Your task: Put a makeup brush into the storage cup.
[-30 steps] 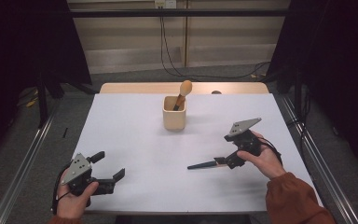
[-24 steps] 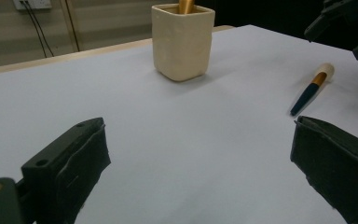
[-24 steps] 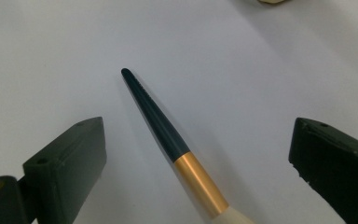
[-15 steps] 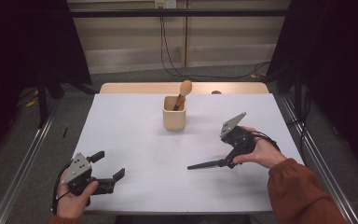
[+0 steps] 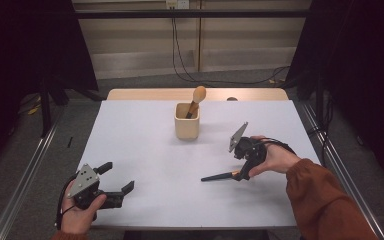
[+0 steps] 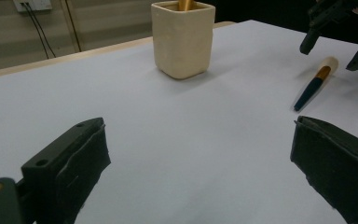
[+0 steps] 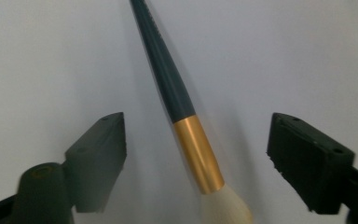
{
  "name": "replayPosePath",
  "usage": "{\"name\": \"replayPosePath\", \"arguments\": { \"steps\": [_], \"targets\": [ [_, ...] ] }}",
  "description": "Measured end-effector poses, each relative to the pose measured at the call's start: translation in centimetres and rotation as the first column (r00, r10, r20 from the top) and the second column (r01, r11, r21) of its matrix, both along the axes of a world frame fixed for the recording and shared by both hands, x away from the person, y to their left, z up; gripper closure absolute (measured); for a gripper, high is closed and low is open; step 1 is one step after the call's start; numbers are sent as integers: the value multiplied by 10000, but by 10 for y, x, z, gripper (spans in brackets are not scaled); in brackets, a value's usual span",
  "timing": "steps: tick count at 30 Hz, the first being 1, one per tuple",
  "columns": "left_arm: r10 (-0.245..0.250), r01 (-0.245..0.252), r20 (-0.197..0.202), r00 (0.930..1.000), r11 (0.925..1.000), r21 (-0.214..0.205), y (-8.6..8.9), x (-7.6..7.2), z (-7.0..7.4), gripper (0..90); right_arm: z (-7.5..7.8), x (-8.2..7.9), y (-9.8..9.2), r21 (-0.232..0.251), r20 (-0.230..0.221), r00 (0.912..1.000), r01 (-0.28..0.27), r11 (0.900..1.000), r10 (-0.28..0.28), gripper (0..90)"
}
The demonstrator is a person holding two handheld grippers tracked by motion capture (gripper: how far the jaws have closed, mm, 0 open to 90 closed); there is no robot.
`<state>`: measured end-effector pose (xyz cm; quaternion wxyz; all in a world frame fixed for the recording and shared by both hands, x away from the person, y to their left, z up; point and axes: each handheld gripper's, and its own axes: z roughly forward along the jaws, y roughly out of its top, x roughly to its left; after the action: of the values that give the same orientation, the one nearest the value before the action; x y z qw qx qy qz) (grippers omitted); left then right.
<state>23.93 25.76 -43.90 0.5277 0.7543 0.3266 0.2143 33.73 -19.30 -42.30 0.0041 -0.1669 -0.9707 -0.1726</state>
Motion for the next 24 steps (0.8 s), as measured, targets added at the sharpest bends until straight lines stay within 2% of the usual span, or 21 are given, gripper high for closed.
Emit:
{"name": "replayPosePath", "arguments": {
  "steps": [3, 6, 8, 11, 16, 24],
  "targets": [
    [1, -1, -10, 10000, 10000, -20, 0, 0, 0, 39, -3, 1, 0, -272, -74, 9998, -186, 9995, 184, 263],
    [35, -35, -46, 10000, 10000, -10, 0, 0, 0, 39, -5, 2, -1, -528, -240, 9997, -101, 9986, 88, 283],
    [3, -3, -43, 10000, 10000, 8, 0, 0, 0, 39, -8, 4, -1, -651, -340, 9993, -174, 9977, 152, 337],
    [12, -12, -68, 10000, 10000, -11, -1, 0, -1, 40, -11, 6, -2, -1002, -379, 9983, -489, 9938, 453, 365],
    [11, -10, -67, 10000, 10000, 13, -1, 0, -1, 39, -14, 7, 0, -1208, -550, 9962, -735, 9899, 673, 435],
    [30, -30, -44, 10000, 10000, 31, 0, 0, -1, 39, -21, 7, 3, -1733, -767, 9902, -1287, 9764, 1169, 550]
  ]
}}
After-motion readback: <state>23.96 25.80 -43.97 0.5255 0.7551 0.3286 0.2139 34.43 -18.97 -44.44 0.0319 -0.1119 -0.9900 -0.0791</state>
